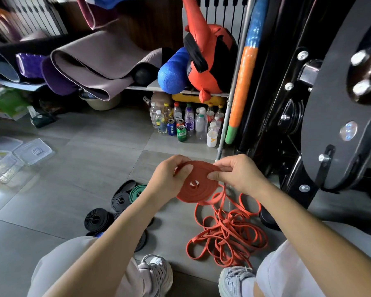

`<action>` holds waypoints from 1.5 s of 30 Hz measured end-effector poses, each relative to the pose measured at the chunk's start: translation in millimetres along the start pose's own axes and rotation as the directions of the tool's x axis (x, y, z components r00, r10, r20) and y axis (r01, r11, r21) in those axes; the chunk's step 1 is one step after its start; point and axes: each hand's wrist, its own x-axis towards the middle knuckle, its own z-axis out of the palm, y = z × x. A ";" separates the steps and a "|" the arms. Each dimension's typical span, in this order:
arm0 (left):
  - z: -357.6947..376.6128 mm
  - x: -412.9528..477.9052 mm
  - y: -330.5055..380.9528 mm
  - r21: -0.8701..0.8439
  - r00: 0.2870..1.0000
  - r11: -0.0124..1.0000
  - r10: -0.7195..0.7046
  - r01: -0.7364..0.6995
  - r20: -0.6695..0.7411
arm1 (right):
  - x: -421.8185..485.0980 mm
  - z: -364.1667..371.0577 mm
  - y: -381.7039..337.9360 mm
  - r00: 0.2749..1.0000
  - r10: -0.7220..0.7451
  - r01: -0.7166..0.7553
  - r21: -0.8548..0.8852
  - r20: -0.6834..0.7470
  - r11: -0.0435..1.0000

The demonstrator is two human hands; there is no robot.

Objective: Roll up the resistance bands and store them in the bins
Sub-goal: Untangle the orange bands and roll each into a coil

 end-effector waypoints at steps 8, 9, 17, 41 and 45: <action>-1.3 -4.2 3.4 0.102 0.997 0.994 0.019 -0.027 0.074 | -0.5 1.2 -3.3 1.000 -0.018 0.017 0.050 0.012 0.999; -2.7 -3.0 3.8 0.088 0.998 0.996 0.020 -0.025 0.055 | -0.1 1.1 -4.9 1.000 -0.018 0.016 0.094 0.014 0.995; -13.4 6.8 2.9 -0.219 0.992 0.975 -0.054 0.028 -0.112 | 2.1 -4.2 -3.4 1.000 -0.008 0.012 0.164 -0.027 0.986; 6.9 -5.2 8.5 0.367 0.971 0.899 0.232 -0.237 0.058 | -3.9 -4.4 -6.6 0.996 -0.041 0.016 -0.285 -0.083 0.958; 10.3 -1.8 8.2 0.471 0.976 0.859 0.133 -0.199 0.170 | -7.1 -1.3 -12.3 0.995 -0.100 0.094 -0.472 0.011 0.877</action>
